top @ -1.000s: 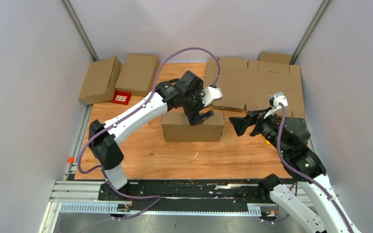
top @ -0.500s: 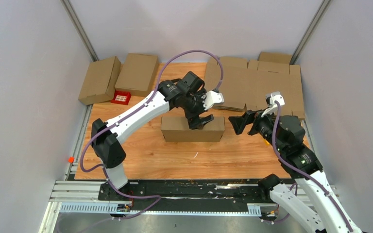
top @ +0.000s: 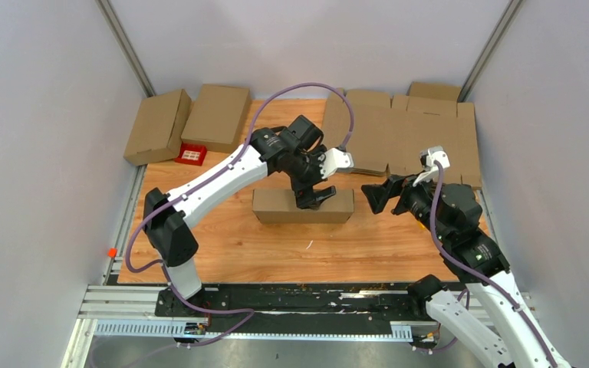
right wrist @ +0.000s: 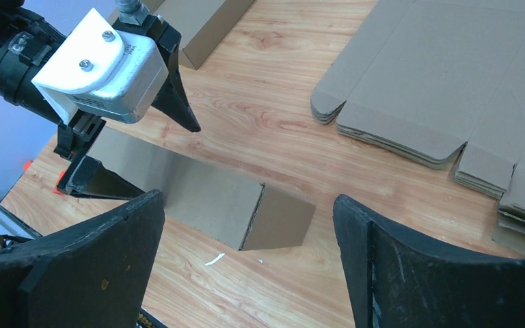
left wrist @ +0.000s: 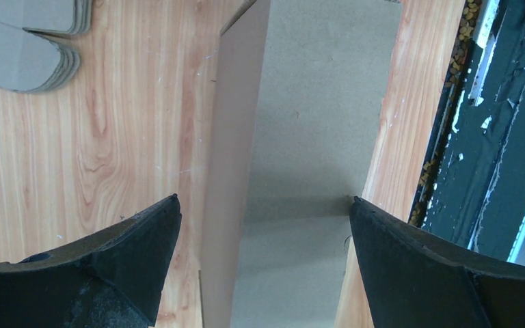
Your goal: Fold the paper box
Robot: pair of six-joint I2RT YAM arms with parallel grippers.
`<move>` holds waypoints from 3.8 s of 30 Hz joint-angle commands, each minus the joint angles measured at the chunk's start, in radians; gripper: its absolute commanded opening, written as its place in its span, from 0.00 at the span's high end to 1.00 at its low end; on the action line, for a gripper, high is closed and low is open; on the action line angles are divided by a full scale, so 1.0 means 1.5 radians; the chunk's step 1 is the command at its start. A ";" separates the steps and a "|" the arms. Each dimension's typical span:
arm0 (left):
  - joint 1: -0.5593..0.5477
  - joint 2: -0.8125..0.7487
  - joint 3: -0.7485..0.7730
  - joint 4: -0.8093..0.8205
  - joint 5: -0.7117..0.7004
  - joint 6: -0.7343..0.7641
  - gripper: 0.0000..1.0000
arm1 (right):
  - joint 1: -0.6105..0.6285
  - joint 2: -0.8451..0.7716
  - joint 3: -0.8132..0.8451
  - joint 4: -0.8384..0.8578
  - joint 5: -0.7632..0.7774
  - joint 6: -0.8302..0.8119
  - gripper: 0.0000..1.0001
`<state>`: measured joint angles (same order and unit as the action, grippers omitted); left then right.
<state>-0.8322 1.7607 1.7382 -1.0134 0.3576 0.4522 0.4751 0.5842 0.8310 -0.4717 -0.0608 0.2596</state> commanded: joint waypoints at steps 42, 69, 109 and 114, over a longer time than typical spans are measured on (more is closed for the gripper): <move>0.030 0.016 0.052 -0.047 -0.045 -0.002 0.18 | 0.001 -0.007 -0.008 0.037 -0.008 0.004 0.09; 0.046 0.007 0.069 0.209 -0.911 -0.063 0.39 | 0.001 -0.007 -0.017 0.044 -0.016 0.026 0.11; 0.268 0.432 0.460 0.154 -0.665 -0.229 0.00 | 0.001 0.058 -0.009 0.049 -0.091 0.064 0.13; 0.293 0.390 0.425 0.150 -0.585 -0.297 0.00 | 0.001 0.038 -0.010 0.039 -0.092 0.066 0.13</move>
<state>-0.4316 2.4474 2.3814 -0.7277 -0.6739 0.1604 0.4751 0.6701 0.7990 -0.4179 -0.1860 0.3439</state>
